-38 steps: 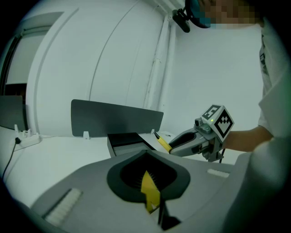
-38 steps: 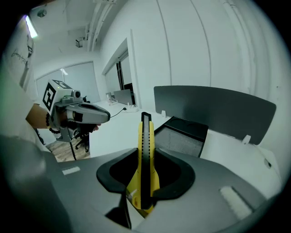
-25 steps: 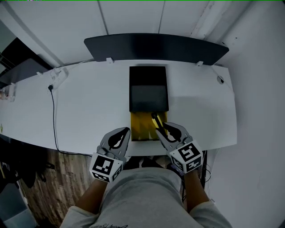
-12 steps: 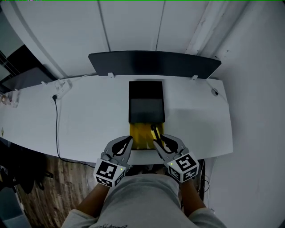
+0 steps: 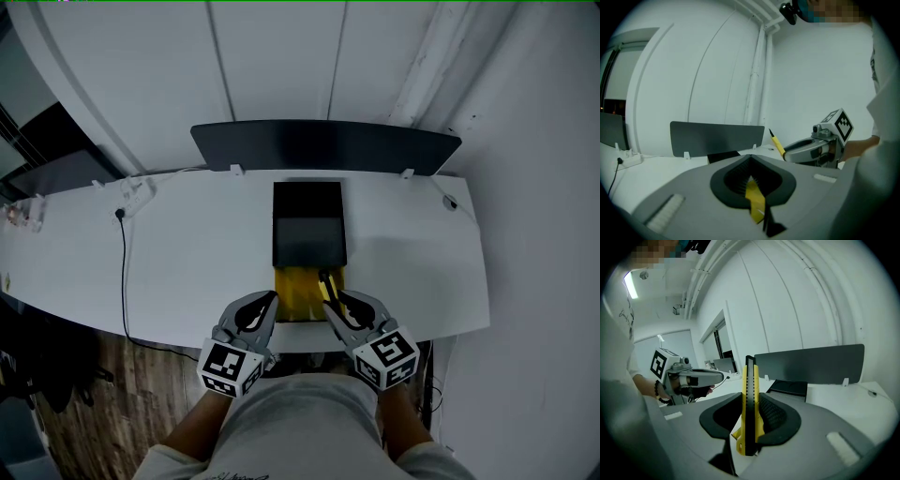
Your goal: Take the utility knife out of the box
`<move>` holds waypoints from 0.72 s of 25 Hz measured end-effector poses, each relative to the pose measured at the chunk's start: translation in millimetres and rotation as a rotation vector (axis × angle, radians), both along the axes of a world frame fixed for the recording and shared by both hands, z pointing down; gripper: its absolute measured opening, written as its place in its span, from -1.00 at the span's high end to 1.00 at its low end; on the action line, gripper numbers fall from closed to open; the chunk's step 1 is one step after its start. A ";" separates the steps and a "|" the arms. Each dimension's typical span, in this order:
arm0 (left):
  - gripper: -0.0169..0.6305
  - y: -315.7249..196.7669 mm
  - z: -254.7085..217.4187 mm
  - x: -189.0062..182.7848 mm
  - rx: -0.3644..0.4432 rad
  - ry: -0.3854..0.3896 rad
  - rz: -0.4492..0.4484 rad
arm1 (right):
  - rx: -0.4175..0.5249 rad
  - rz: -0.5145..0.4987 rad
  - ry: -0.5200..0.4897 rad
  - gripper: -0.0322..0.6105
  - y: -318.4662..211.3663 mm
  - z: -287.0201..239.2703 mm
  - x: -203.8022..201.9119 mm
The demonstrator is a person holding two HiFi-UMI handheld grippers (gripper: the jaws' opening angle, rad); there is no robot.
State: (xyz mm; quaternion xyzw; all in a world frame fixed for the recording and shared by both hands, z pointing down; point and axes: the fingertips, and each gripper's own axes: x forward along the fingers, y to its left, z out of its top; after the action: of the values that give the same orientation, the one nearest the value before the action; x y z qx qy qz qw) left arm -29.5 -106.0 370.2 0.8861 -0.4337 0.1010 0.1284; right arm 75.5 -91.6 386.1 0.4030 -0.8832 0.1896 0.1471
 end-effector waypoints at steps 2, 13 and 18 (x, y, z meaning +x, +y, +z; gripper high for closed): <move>0.95 1.0 -0.9 0.5 0.002 -0.002 0.002 | 0.003 -0.001 -0.001 0.49 0.9 -1.8 -0.5; 0.95 6.7 -0.7 1.4 0.000 -0.008 0.011 | 0.006 -0.008 0.028 0.49 1.7 0.7 -0.7; 0.95 6.9 0.5 0.8 -0.002 -0.010 0.013 | 0.003 -0.010 0.033 0.49 1.3 2.5 0.1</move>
State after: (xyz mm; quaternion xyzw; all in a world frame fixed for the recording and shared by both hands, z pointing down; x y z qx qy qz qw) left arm -28.7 -99.1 370.7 0.8884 -0.4284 0.1068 0.1262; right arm 75.6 -90.3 388.6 0.4020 -0.8828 0.1811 0.1619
